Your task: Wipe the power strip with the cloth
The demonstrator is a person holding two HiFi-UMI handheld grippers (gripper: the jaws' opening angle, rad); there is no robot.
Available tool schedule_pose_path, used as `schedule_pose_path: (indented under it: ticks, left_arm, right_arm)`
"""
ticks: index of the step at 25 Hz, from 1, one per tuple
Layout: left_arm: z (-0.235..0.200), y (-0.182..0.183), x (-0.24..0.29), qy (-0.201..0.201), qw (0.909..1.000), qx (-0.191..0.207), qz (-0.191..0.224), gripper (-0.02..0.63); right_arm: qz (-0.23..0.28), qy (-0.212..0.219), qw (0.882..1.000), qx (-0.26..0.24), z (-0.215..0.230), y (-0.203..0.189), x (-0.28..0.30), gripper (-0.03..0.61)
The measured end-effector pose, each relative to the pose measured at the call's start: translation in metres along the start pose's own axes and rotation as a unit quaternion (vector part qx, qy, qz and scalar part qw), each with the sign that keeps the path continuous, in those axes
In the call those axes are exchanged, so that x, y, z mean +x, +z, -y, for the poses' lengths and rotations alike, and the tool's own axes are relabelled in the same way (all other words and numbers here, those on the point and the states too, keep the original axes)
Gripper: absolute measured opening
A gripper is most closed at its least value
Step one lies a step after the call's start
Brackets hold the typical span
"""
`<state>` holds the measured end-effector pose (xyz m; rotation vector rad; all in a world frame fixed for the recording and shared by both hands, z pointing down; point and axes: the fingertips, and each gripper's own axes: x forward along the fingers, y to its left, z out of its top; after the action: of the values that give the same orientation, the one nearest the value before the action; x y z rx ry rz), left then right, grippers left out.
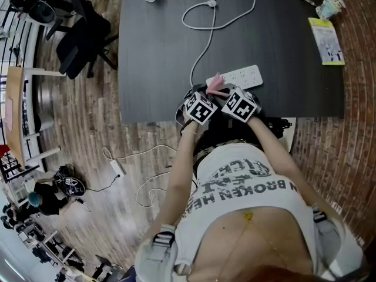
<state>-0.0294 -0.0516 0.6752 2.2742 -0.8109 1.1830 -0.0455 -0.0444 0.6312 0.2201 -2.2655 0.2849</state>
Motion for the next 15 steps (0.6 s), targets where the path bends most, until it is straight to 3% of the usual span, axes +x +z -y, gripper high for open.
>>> schedule_pose_path:
  ticks: [15]
  left_arm:
    - [-0.001, 0.000, 0.000, 0.001, 1.0000, 0.003, 0.002, 0.275]
  right_arm:
    - [0.011, -0.044, 0.998, 0.040, 0.023, -0.015, -0.015, 0.017]
